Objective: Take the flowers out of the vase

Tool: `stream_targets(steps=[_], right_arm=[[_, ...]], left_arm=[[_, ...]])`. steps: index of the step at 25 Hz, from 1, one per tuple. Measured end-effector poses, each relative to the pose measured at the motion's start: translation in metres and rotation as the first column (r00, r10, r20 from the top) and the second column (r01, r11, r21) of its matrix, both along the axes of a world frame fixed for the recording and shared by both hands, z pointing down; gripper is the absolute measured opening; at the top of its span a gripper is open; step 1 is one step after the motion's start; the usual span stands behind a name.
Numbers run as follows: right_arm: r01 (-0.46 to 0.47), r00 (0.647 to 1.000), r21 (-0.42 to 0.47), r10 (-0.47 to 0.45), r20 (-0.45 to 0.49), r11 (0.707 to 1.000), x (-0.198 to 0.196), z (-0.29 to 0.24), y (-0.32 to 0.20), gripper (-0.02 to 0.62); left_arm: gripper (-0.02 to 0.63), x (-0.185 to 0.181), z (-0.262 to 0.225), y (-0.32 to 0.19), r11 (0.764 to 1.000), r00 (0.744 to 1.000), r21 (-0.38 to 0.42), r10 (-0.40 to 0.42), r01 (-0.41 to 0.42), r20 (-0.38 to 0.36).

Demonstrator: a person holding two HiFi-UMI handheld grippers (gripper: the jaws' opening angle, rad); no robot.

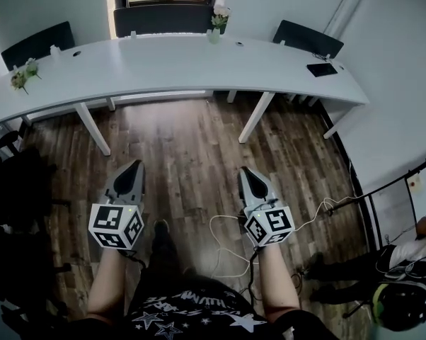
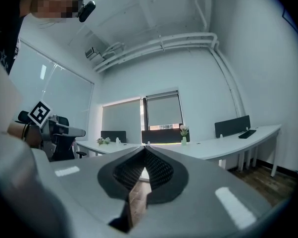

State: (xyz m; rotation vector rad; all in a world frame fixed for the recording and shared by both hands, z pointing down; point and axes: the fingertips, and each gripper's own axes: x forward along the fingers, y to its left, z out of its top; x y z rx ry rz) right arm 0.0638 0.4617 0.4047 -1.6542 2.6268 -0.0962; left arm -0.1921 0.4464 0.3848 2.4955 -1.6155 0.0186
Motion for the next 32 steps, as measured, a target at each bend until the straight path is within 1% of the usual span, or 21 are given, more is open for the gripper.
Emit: stream_targets(steps=[4, 9, 14, 19, 24, 27, 32], right_arm=[[0.001, 1.000, -0.009, -0.001, -0.015, 1.000, -0.004, 0.001, -0.043, 0.002], [-0.014, 1.000, -0.025, 0.014, 0.006, 1.000, -0.016, 0.001, -0.112, 0.002], [-0.004, 1.000, -0.029, 0.004, -0.012, 1.000, -0.042, -0.008, -0.178, 0.002], [0.010, 1.000, -0.040, -0.011, -0.028, 0.999, -0.077, -0.010, -0.235, 0.002], [0.022, 0.999, -0.060, -0.024, -0.029, 0.998, -0.110, -0.004, -0.282, 0.002], [0.025, 0.999, -0.071, -0.027, -0.024, 0.997, -0.128, 0.000, -0.302, 0.002], [0.014, 0.999, -0.066, -0.017, -0.035, 0.998, -0.140, -0.002, -0.323, 0.002]], left_arm=[[0.009, 0.000, 0.006, -0.044, 1.000, 1.000, 0.000, 0.022, -0.022, -0.005], [0.009, -0.009, 0.011, -0.111, 0.999, 0.999, -0.018, 0.038, -0.038, -0.006], [0.009, -0.023, 0.011, -0.170, 0.998, 0.999, -0.030, 0.051, -0.052, -0.014], [0.009, -0.051, 0.013, -0.221, 0.998, 0.998, -0.043, 0.053, -0.054, -0.022], [0.009, -0.082, 0.020, -0.261, 0.997, 0.998, -0.053, 0.048, -0.050, -0.027], [0.009, -0.099, 0.027, -0.278, 0.996, 0.998, -0.069, 0.047, -0.049, -0.037], [0.009, -0.112, 0.029, -0.302, 0.995, 0.997, -0.068, 0.066, -0.069, -0.038]])
